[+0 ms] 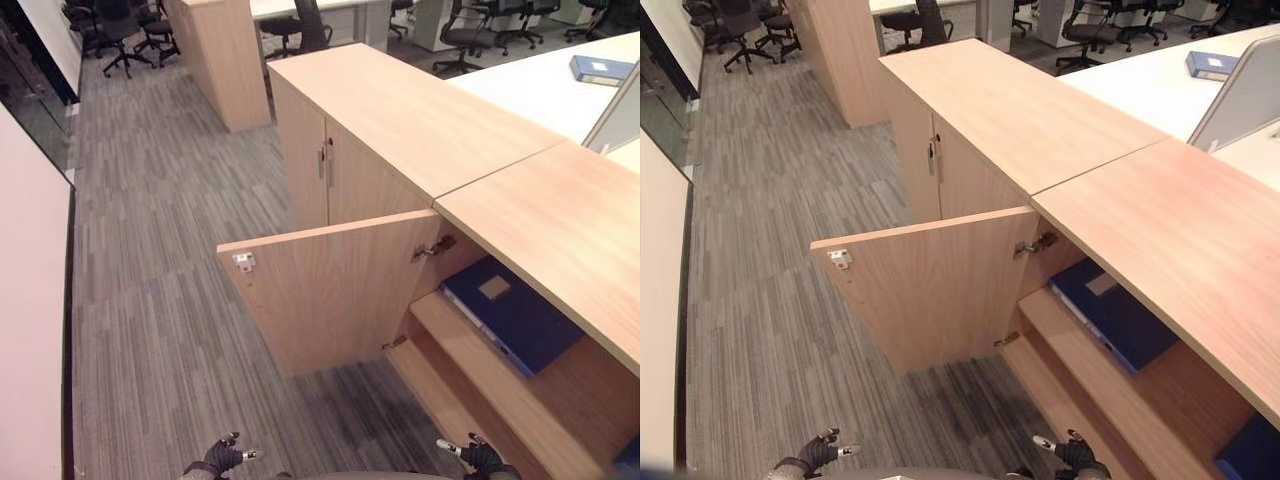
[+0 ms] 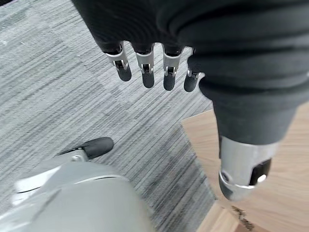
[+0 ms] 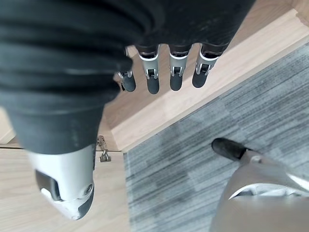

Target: Put the empty folder in the office cabinet

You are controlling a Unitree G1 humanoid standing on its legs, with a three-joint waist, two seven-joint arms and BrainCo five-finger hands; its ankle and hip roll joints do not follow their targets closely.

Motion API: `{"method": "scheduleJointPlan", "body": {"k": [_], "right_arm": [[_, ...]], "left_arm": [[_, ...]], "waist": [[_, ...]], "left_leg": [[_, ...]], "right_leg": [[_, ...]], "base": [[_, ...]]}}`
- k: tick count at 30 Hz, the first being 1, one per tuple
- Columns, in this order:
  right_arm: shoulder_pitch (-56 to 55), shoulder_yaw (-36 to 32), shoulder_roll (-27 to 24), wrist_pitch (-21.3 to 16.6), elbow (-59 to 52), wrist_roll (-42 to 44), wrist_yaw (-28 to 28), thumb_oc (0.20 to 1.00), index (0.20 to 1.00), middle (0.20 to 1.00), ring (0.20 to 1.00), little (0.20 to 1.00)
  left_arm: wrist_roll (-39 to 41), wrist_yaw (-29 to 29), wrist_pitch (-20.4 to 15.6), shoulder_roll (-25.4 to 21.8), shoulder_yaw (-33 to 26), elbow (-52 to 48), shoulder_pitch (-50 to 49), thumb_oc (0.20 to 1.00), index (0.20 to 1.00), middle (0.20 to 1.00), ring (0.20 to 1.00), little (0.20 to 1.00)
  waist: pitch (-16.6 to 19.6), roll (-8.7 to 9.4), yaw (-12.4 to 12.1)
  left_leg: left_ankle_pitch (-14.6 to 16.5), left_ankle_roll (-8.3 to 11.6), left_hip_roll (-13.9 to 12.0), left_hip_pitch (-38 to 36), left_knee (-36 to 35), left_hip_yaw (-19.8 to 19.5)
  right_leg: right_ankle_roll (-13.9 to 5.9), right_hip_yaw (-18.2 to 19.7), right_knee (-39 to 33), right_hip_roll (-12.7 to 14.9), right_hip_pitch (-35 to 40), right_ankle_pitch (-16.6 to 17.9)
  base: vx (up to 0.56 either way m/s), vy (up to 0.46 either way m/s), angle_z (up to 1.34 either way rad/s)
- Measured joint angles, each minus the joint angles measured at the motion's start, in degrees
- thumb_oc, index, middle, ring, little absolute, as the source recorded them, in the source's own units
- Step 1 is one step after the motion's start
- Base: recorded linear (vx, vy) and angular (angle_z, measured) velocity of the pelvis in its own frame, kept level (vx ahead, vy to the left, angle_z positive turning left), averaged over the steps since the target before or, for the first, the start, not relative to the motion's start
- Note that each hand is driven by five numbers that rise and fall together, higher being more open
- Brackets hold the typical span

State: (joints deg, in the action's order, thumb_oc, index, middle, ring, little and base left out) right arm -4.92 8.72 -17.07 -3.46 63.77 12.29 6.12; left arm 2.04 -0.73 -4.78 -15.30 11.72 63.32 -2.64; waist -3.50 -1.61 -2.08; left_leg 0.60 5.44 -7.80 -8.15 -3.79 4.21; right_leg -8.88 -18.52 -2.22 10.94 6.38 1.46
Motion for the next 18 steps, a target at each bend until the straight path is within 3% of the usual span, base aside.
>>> {"method": "scheduleJointPlan", "body": {"k": [5,7,8,9,13,14,15,16,18], "right_arm": [[0.0,0.0,-0.4,0.0,0.4,0.0,-0.9,1.0,1.0,1.0,1.0,1.0],[1.3,0.1,-0.4,-0.1,1.6,-0.1,-1.2,1.0,1.0,1.0,1.0,1.0],[1.7,0.2,-0.4,-0.1,2.0,-0.1,-1.2,1.0,1.0,1.0,1.0,1.0],[2.4,0.3,-0.8,-0.1,2.2,-0.2,-1.2,1.0,1.0,1.0,1.0,1.0],[2.6,0.8,-3.7,-0.1,3.5,-0.6,-1.0,1.0,1.0,1.0,1.0,1.0],[2.6,0.3,-4.4,0.3,3.9,-0.6,-1.0,1.0,1.0,1.0,1.0,1.0],[2.6,-0.2,-4.5,0.3,3.9,-0.6,-1.0,1.0,1.0,1.0,1.0,1.0],[2.5,-0.4,-4.3,0.4,4.0,-0.6,-1.1,1.0,1.0,1.0,1.0,1.0],[0.8,-0.2,-2.4,0.3,3.8,-0.6,-1.2,1.0,1.0,1.0,1.0,1.0]], "left_arm": [[2.4,-0.2,-0.1,0.2,0.2,-0.4,1.0,1.0,1.0,1.0,1.0,1.0],[4.2,-0.1,-0.1,0.0,-0.2,-0.3,3.3,1.0,1.0,1.0,1.0,1.0],[4.3,-0.1,-0.1,-0.3,0.1,-0.3,3.9,1.0,1.0,1.0,1.0,1.0],[4.4,-0.1,-0.1,-0.3,0.2,-0.3,3.6,1.0,1.0,1.0,1.0,1.0],[4.5,-0.1,0.0,0.6,0.6,-0.3,2.4,1.0,1.0,1.0,1.0,1.0],[5.1,0.2,-0.1,0.4,1.7,-1.6,3.0,1.0,1.0,1.0,1.0,1.0],[5.6,0.0,-0.2,0.5,1.7,-2.3,2.8,1.0,1.0,1.0,1.0,1.0],[5.7,0.1,-0.2,0.5,1.5,-2.4,2.8,1.0,1.0,1.0,1.0,1.0],[6.3,0.1,-0.3,-0.3,1.5,-2.8,1.8,1.0,1.0,1.0,1.0,1.0]], "waist": [[-0.3,-1.22,1.5],[-2.9,0.19,1.8],[-3.9,1.01,1.4],[-4.5,1.76,0.7],[-3.9,0.64,1.2],[-3.6,0.22,1.0],[-3.0,-0.64,1.0],[-2.5,-0.92,1.2],[-0.2,0.83,0.9]], "left_leg": [[-0.1,0.1,-1.0,4.7,5.8,-1.9],[-1.3,3.13,-0.6,12.5,18.2,-4.0],[-3.2,5.91,-0.2,14.6,21.6,-5.1],[-3.9,6.33,-0.3,15.0,21.9,-6.2],[-2.0,3.98,0.0,11.1,12.4,-6.6],[-1.7,3.25,1.1,8.2,4.7,-8.6],[-1.0,1.81,1.0,6.7,2.3,-8.7],[-2.8,0.86,0.9,5.3,0.1,-8.6],[-3.2,-0.06,1.7,4.5,-1.9,-6.6]], "right_leg": [[0.92,0.7,0.7,-1.4,-1.2,-1.1],[3.76,3.8,3.9,-1.3,-4.4,-2.9],[3.91,4.3,3.9,-0.8,-4.4,-2.8],[4.24,5.1,3.8,-0.6,-4.3,-2.6],[4.32,5.4,3.7,-1.2,-4.7,-2.5],[3.99,7.0,3.8,-1.8,-5.9,-2.2],[3.69,7.1,3.4,-2.4,-6.1,-1.2],[3.49,7.4,2.8,-2.8,-5.8,-0.2],[2.55,8.9,-0.7,-2.2,-4.3,0.8]], "base": [[-0.08,-0.122,0.23],[-0.03,0.007,0.23],[0.07,0.068,0.0],[0.06,0.048,-0.27],[0.08,0.074,-0.24],[0.13,0.118,-0.2],[0.11,0.092,-0.31],[0.06,0.06,-0.31],[0.04,0.103,-0.32]]}}
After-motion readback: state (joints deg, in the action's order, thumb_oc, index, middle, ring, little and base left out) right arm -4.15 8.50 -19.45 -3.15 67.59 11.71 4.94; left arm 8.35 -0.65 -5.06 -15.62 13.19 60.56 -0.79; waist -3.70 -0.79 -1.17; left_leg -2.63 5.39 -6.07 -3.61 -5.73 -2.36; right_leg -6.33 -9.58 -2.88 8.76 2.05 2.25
